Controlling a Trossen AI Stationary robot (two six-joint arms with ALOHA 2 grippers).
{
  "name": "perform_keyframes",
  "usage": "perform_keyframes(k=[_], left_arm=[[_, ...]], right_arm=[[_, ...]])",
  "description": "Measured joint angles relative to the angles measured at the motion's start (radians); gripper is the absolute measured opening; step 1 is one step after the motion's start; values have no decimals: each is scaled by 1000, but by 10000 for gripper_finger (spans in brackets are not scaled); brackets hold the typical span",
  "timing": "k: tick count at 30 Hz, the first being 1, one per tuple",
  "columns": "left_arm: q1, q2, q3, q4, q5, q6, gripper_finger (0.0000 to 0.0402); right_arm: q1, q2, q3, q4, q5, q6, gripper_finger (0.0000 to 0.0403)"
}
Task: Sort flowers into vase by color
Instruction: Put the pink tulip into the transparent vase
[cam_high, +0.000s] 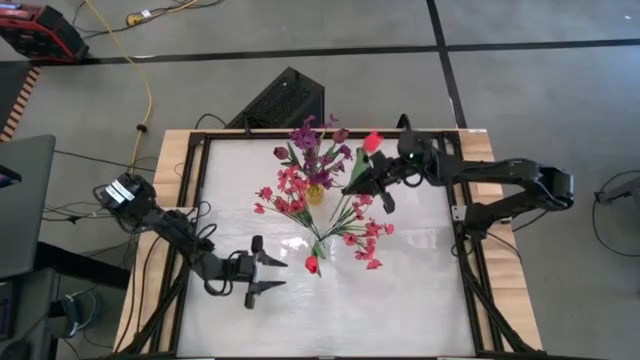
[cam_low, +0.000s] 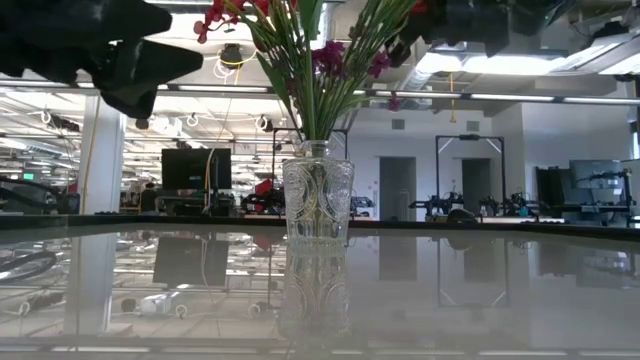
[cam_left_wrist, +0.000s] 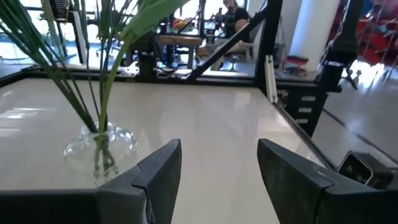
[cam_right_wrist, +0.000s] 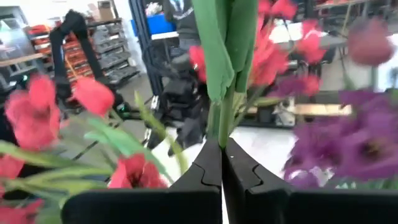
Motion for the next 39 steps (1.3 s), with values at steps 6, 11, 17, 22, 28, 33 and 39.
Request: perform_keyframes(k=[6, 11, 17, 22, 28, 33, 39], left_arm=[[39, 0, 0, 12, 30, 0, 201], [70, 0, 0, 16, 31, 5, 201], [108, 0, 0, 23, 78, 6, 201], [119, 0, 0, 27, 110, 0, 201], [122, 0, 0, 24, 111, 18, 201], [129, 0, 0, 23, 111, 23, 201], [129, 0, 0, 22, 121, 23, 201]], right_arm=[[79, 1, -50, 34, 121, -49, 20], [112, 1, -68, 86, 185, -51, 20], [114, 88, -68, 169, 187, -6, 20], [113, 139, -70, 196, 127, 21, 20], [121, 102, -70, 184, 111, 37, 20], [144, 98, -69, 189, 100, 54, 20], [171, 99, -69, 154, 160, 30, 20]])
